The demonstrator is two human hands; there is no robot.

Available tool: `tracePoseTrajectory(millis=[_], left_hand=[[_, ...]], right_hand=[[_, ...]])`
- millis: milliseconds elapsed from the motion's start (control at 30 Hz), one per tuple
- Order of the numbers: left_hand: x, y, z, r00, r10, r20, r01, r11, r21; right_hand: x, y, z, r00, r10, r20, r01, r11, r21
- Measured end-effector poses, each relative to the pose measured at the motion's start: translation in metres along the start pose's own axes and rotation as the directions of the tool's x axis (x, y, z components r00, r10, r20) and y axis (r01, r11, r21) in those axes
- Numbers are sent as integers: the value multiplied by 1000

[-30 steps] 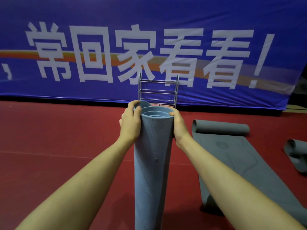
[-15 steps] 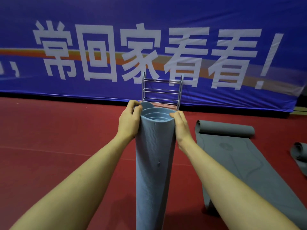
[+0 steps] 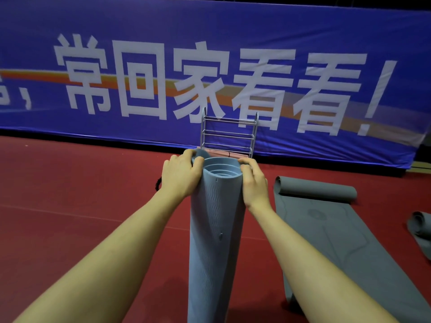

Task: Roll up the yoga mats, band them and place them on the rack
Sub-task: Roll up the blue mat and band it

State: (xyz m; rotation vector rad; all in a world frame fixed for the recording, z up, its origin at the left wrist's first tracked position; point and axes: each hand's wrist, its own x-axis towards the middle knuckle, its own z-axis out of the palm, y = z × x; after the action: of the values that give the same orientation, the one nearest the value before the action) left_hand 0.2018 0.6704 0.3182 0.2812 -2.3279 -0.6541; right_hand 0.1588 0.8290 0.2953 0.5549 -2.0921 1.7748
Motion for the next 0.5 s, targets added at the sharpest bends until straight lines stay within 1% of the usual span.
tracePoseTrajectory(millis=[133,233,300,333,400,500], left_hand=[[-5,-2,2,998,-43,42,50,982,-184],[-8,4,4,991,-97,93,121,946,-300],[-15,13,6,991,-115,69,133,907,-400],[-17,18,6,991,-124,43,130,888,-441],[-19,25,6,990,-140,6,125,864,-487],[-11,31,7,990,-140,-28,107,858,-502]], right_hand=[[3,-1,-4,988,109,106,-127,976,178],[0,-5,-2,971,164,176,-209,938,277],[-2,-10,4,969,207,137,-245,886,393],[-2,-12,6,972,213,102,-237,873,427],[0,-15,6,978,205,48,-205,875,439],[10,-16,0,986,166,26,-160,887,434]])
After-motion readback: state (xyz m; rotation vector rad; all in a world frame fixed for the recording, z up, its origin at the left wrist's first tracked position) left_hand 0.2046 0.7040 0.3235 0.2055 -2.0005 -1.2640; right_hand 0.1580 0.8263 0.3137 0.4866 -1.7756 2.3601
